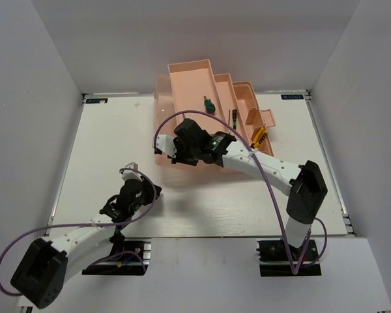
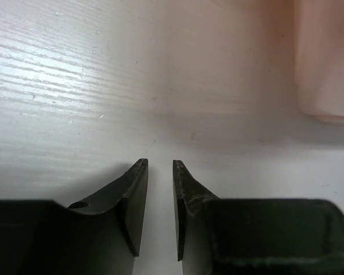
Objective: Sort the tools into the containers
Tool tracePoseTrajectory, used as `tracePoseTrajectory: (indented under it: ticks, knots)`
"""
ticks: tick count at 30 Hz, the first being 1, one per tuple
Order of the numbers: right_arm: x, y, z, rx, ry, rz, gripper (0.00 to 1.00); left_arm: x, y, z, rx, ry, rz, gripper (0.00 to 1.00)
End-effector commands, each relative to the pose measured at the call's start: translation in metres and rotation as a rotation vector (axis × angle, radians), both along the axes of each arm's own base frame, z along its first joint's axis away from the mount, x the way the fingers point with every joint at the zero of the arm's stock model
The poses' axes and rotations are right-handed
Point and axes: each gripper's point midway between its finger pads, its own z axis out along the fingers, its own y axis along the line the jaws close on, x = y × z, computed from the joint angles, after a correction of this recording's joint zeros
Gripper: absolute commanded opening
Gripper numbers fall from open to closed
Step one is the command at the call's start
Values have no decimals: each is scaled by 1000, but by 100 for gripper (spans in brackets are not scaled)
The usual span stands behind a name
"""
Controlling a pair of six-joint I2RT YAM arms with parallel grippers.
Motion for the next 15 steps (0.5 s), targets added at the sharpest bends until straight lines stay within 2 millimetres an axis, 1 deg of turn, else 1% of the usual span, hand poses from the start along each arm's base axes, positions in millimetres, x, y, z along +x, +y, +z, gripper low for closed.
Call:
tracePoseTrajectory:
  ticks: [1, 3, 4, 6, 7, 8, 9, 10, 11, 12, 13, 14, 15]
  knots:
    - [13, 1, 89, 215, -132, -43, 0, 25, -7, 18, -48, -99, 24, 35]
    - [12, -2, 92, 221, -129, -47, 0, 33, -9, 19, -54, -110, 33, 33]
    - [10, -3, 90, 225, -113, -47, 0, 42, -14, 23, -63, -124, 33, 33]
    - [8, -5, 92, 231, -101, -43, 0, 52, -15, 27, -79, -137, 49, 33]
    - [7, -6, 89, 230, -89, -51, 0, 60, -19, 32, -101, -152, 54, 33]
    - [7, -7, 86, 224, -83, -50, 0, 66, -18, 35, -106, -162, 65, 35]
    - [6, -8, 87, 228, -80, -50, 0, 73, -24, 43, -130, -175, 62, 37]
    - [6, -8, 83, 221, -74, -53, 0, 79, -23, 47, -143, -181, 78, 40]
    - [4, -9, 84, 225, -71, -53, 0, 84, -22, 42, -136, -163, 83, 48]
    - [4, -10, 85, 227, -69, -55, 0, 92, -27, 52, -159, -182, 87, 50]
    - [4, -11, 83, 223, -64, -62, 0, 99, -27, 57, -178, -189, 92, 54]
    - [0, -8, 83, 234, -42, -43, 0, 103, -25, 57, -180, -187, 96, 60]
    - [-1, -10, 85, 238, -42, -44, 0, 108, -30, 59, -195, -177, 95, 60]
